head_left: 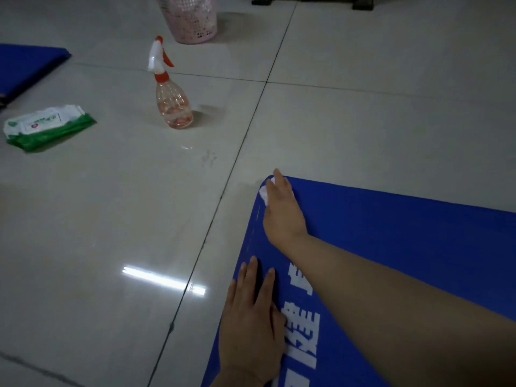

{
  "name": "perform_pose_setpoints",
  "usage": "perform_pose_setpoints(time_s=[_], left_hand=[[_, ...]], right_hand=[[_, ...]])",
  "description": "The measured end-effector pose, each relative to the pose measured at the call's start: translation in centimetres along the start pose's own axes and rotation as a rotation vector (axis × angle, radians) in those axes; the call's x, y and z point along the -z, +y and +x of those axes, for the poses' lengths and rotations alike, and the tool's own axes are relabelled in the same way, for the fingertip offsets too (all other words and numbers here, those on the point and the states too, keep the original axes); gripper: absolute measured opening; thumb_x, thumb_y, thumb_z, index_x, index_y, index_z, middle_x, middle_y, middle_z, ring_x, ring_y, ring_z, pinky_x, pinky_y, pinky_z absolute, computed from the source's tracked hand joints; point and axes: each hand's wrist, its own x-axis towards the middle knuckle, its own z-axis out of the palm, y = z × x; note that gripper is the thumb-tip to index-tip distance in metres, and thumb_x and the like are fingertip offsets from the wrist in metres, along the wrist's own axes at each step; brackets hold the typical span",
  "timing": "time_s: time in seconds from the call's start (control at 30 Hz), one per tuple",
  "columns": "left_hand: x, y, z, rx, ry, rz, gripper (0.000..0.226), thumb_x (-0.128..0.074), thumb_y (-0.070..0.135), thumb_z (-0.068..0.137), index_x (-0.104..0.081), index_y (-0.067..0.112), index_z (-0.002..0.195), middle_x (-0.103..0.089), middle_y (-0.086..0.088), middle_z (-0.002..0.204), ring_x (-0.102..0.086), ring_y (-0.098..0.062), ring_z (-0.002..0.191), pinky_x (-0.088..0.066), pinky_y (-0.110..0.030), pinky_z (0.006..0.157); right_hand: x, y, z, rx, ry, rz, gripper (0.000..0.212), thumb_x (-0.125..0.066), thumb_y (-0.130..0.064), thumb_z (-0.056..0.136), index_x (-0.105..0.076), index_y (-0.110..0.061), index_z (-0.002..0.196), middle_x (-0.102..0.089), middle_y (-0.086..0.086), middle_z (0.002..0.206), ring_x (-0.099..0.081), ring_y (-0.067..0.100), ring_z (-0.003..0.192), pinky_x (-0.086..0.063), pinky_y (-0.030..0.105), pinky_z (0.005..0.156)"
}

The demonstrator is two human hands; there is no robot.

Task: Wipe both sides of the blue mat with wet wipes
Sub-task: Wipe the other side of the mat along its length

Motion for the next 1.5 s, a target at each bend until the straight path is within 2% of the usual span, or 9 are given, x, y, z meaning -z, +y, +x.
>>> perform_pose_setpoints(time_s=[0.17, 0.43, 0.53, 0.67, 0.93, 1.13, 1.3, 1.43, 1.5], left_hand=[[0.1, 0.0, 0.4, 0.011, 0.001, -0.024, 0.061, -0.043, 0.032, 0.074, -0.044, 0.024, 0.134, -0.045, -0.009, 0.146, -0.034, -0.022, 0.135, -0.043, -0.052, 0.098], [0.0, 0.0, 0.5, 0.004, 0.008, -0.017, 0.06, -0.043, 0.033, 0.074, -0.046, 0.023, 0.133, -0.047, -0.01, 0.144, -0.035, -0.023, 0.133, -0.04, -0.052, 0.097], [-0.1, 0.0, 0.6, -0.008, 0.04, -0.054, 0.059, -0.043, 0.03, 0.073, -0.047, 0.022, 0.131, -0.049, -0.012, 0.142, -0.037, -0.025, 0.132, -0.042, -0.054, 0.096], [-0.1, -0.1, 0.7, 0.007, 0.013, -0.057, 0.058, -0.043, 0.031, 0.074, -0.046, 0.022, 0.132, -0.049, -0.011, 0.143, -0.036, -0.024, 0.133, -0.042, -0.053, 0.097], [0.5, 0.3, 0.4, 0.007, 0.018, -0.049, 0.054, -0.04, 0.031, 0.08, -0.047, 0.02, 0.133, -0.048, -0.013, 0.143, -0.033, -0.023, 0.133, -0.036, -0.054, 0.099], [0.5, 0.2, 0.4, -0.007, 0.012, -0.04, 0.055, -0.041, 0.03, 0.079, -0.052, 0.016, 0.131, -0.048, -0.014, 0.142, -0.034, -0.024, 0.132, -0.037, -0.053, 0.098], [0.5, 0.1, 0.4, 0.026, -0.016, -0.035, 0.055, -0.04, 0.032, 0.08, -0.057, 0.016, 0.129, -0.05, -0.012, 0.142, -0.033, -0.022, 0.132, -0.039, -0.049, 0.098], [0.2, -0.1, 0.2, 0.02, 0.007, -0.019, 0.055, -0.053, 0.029, 0.077, -0.047, 0.02, 0.131, -0.051, -0.013, 0.14, -0.033, -0.022, 0.131, -0.037, -0.05, 0.097], [0.2, 0.0, 0.2, 0.02, 0.012, -0.011, 0.06, -0.059, 0.026, 0.073, -0.047, 0.021, 0.131, -0.051, -0.012, 0.141, -0.032, -0.022, 0.131, -0.036, -0.052, 0.097]], right_hand=[[-0.1, 1.8, 1.4, 0.184, -0.149, -0.264, 0.056, -0.038, -0.002, 0.095, -0.022, -0.01, 0.147, -0.005, 0.004, 0.159, 0.0, 0.019, 0.146, -0.001, 0.032, 0.117], [2.1, 5.1, 1.1, -0.253, 0.023, -0.292, 0.058, -0.038, -0.007, 0.097, -0.013, -0.007, 0.15, -0.006, 0.009, 0.159, -0.005, 0.024, 0.146, -0.003, 0.031, 0.118], [0.8, 2.4, 2.4, -0.078, -0.035, -0.328, 0.059, -0.044, -0.009, 0.093, -0.021, -0.009, 0.147, -0.014, 0.007, 0.156, -0.014, 0.023, 0.143, -0.016, 0.033, 0.114], [0.3, 1.9, 2.5, 0.064, -0.126, -0.367, 0.07, -0.047, -0.008, 0.093, -0.007, -0.009, 0.15, 0.001, 0.005, 0.159, -0.001, 0.021, 0.146, -0.006, 0.032, 0.119], [3.6, 6.6, -1.3, -0.341, -0.004, -0.399, 0.067, -0.043, -0.007, 0.097, -0.004, -0.005, 0.15, 0.0, 0.01, 0.159, -0.002, 0.022, 0.146, -0.003, 0.031, 0.119], [0.5, 2.4, -0.5, 0.038, -0.13, -0.462, 0.068, -0.042, -0.01, 0.096, -0.001, -0.005, 0.15, 0.002, 0.009, 0.159, 0.002, 0.023, 0.146, -0.002, 0.034, 0.118], [2.7, 5.6, -1.8, -0.011, 0.087, -0.419, 0.062, -0.062, 0.002, 0.082, -0.039, -0.001, 0.14, -0.034, 0.01, 0.149, -0.032, 0.021, 0.138, -0.028, 0.028, 0.113], [5.2, 8.6, -4.0, -0.281, -0.06, -0.491, 0.068, -0.044, -0.008, 0.096, -0.003, -0.005, 0.15, -0.002, 0.009, 0.159, -0.002, 0.022, 0.146, -0.009, 0.032, 0.119], [3.9, 6.9, -4.0, -0.204, -0.123, -0.618, 0.066, -0.036, -0.02, 0.1, 0.006, 0.0, 0.148, 0.002, 0.013, 0.158, 0.003, 0.029, 0.146, -0.006, 0.036, 0.119]])
